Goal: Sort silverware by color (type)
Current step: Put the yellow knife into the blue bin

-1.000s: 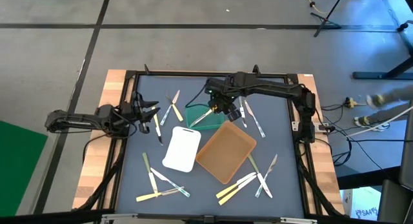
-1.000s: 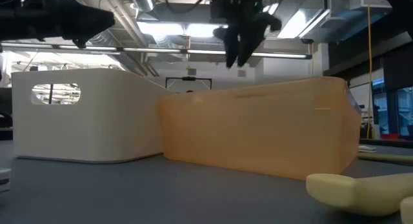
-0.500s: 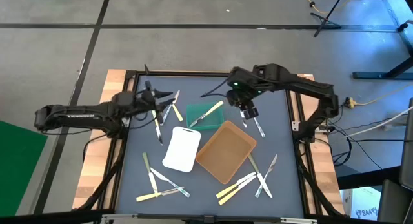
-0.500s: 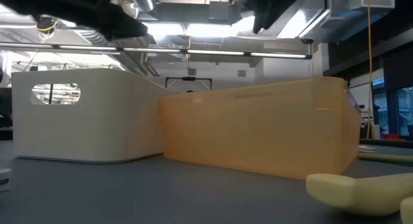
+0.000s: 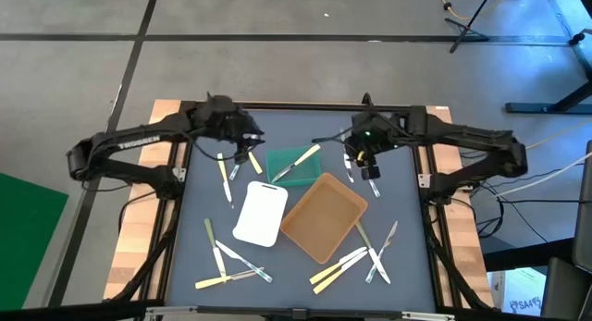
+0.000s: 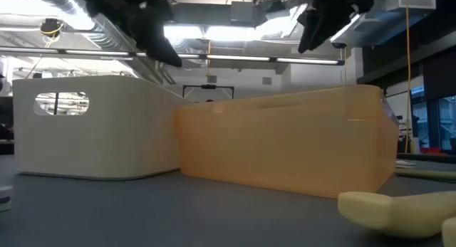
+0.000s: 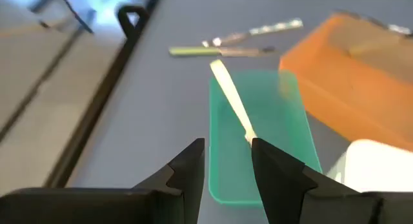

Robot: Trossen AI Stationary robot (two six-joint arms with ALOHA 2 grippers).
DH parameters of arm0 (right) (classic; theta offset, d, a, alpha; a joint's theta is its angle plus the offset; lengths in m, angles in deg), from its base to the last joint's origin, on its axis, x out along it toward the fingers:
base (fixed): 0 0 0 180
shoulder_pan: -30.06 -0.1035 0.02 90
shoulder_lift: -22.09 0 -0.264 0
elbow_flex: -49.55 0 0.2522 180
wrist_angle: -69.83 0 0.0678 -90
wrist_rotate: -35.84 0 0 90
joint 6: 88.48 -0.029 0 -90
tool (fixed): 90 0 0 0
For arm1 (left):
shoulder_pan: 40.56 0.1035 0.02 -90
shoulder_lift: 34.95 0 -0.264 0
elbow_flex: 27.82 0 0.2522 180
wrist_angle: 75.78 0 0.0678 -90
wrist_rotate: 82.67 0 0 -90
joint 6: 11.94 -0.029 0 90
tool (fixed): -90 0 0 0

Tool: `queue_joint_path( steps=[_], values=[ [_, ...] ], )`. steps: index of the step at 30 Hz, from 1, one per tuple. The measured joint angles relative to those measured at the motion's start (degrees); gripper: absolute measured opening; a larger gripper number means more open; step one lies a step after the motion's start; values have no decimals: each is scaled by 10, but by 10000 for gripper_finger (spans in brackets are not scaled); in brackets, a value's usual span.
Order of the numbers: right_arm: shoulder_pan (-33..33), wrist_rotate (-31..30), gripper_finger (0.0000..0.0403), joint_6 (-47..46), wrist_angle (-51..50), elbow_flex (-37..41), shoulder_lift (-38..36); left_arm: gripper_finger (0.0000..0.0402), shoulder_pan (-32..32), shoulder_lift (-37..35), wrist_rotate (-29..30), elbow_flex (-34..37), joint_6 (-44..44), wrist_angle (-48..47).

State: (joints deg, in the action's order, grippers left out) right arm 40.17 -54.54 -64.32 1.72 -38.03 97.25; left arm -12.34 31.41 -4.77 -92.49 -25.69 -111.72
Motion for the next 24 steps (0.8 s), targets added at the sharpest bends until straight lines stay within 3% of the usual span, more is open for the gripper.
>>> queue_joint_path(
  steps=[5, 12, 18, 24],
  values=[
    [0, 0, 179, -26, 62, 70, -22, 123, 29, 64, -23, -27, -64, -70],
    [0, 0, 179, -50, 89, 102, -15, 123, 56, 130, -19, -34, -157, -154],
    [0, 0, 179, -62, 109, 107, -15, 123, 56, 179, 47, -35, -244, -191],
    [0, 0, 179, -60, 120, 107, -15, 123, 56, 230, 54, -35, -338, -191]
  ],
)
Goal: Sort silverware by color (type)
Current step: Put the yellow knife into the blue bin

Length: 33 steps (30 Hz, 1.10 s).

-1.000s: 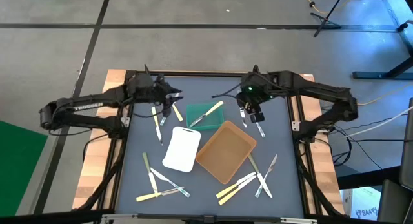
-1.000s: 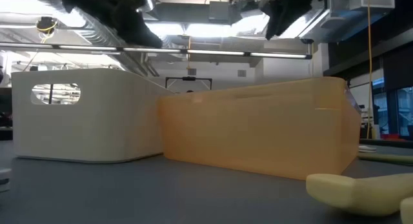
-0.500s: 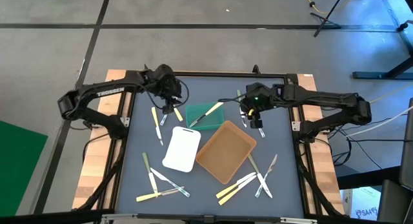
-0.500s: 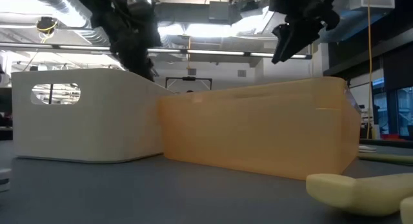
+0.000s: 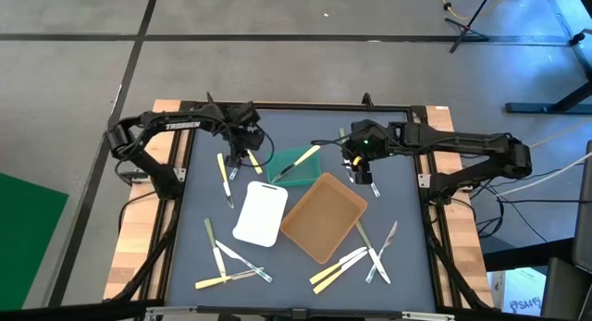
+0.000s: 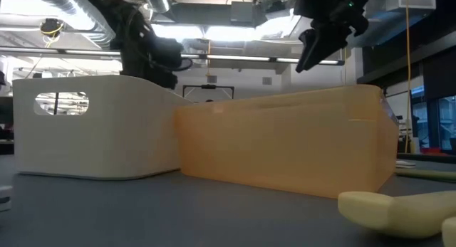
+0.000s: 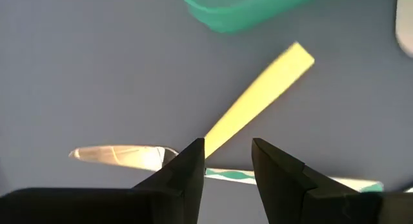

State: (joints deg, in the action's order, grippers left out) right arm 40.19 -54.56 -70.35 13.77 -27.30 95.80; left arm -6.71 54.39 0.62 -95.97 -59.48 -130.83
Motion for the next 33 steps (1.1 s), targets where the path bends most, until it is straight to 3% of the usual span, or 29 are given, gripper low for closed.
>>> queue_joint_path(
  steps=[15, 33],
  values=[
    [0, 0, 179, 1, 9, 0, 0, 123, -2, 62, 3, 0, -114, 31],
    [0, 0, 179, 1, 11, 0, 0, 123, -12, 102, 14, -1, -146, 48]
  ],
)
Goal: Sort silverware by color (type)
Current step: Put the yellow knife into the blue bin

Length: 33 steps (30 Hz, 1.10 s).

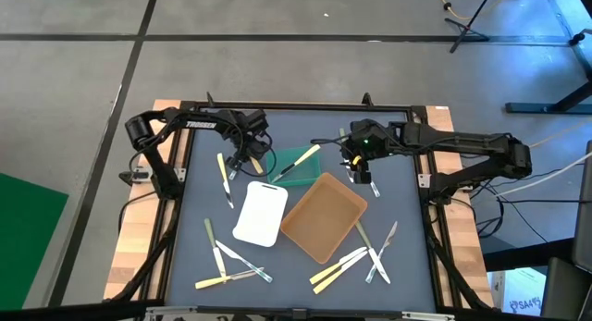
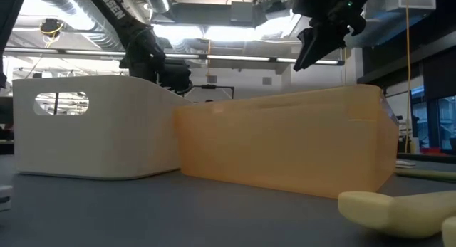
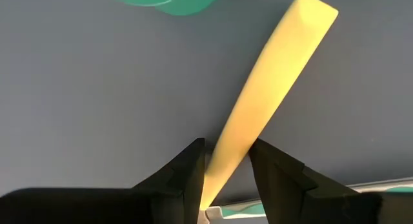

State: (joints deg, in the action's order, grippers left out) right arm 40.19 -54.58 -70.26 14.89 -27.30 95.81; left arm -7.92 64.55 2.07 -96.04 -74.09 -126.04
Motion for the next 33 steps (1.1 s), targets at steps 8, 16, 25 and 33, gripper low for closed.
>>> queue_joint_path(
  steps=[8, 16, 25, 33],
  values=[
    [0, 0, 179, 0, 4, 0, 0, 112, -2, 9, 0, -1, -17, -1],
    [0, 0, 179, 0, 4, 0, 0, 68, -2, 10, 0, 0, -16, -2],
    [0, 0, 179, 0, 4, 0, 0, 54, -2, 9, 0, 1, -16, -2],
    [0, 0, 179, 0, 4, 0, 0, 53, -2, 10, 2, 1, -10, -23]
  ],
)
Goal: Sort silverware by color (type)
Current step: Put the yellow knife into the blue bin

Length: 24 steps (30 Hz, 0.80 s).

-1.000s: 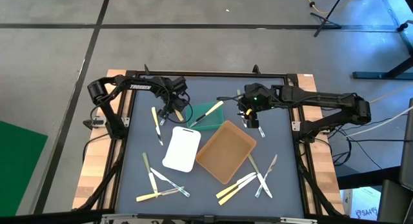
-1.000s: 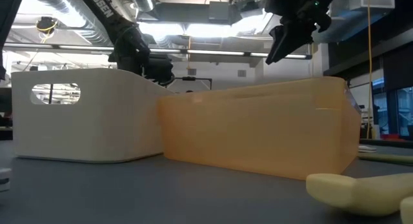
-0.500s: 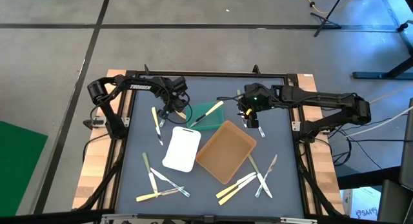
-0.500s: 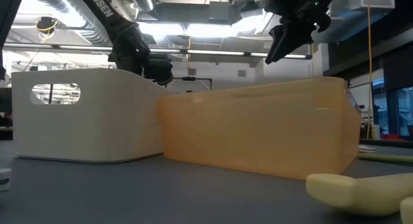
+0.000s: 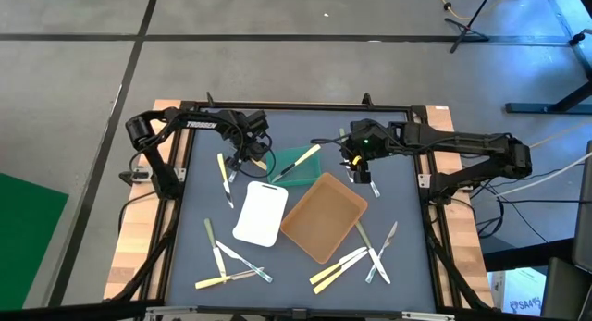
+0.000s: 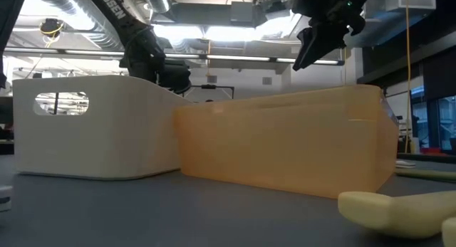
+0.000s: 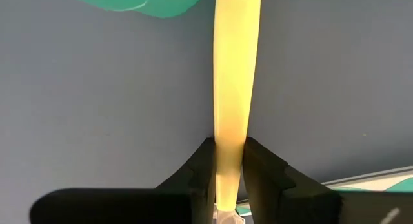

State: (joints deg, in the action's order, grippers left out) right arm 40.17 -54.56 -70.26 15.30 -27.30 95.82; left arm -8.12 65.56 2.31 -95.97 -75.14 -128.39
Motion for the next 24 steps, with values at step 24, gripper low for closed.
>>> queue_joint_path(
  steps=[24],
  values=[
    [0, 0, 179, 0, 0, 0, 0, 51, -12, 2, 29, -82, 83, -133]
  ],
)
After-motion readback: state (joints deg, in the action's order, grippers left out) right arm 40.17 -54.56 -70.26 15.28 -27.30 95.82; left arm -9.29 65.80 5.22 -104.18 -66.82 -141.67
